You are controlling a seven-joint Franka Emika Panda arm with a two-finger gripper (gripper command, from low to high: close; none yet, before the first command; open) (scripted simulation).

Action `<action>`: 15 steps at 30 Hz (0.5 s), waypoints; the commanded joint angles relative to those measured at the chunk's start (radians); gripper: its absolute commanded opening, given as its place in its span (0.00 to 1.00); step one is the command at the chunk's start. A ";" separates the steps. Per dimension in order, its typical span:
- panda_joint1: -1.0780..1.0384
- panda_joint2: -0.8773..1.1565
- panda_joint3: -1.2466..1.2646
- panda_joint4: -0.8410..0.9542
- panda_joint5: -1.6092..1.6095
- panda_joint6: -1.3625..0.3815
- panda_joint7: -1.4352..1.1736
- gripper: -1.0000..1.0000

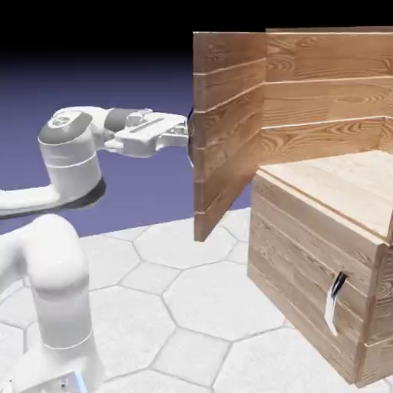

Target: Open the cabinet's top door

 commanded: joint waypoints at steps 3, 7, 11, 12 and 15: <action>0.021 -0.015 0.109 0.008 0.103 -0.083 -0.011 0.00; 0.041 -0.011 0.254 0.036 0.231 -0.197 -0.014 0.00; 0.044 0.019 0.399 0.090 0.352 -0.319 -0.006 0.00; 0.035 0.025 0.435 0.106 0.386 -0.343 -0.007 0.00; -0.067 -0.042 0.489 0.100 0.507 -0.274 -0.085 0.00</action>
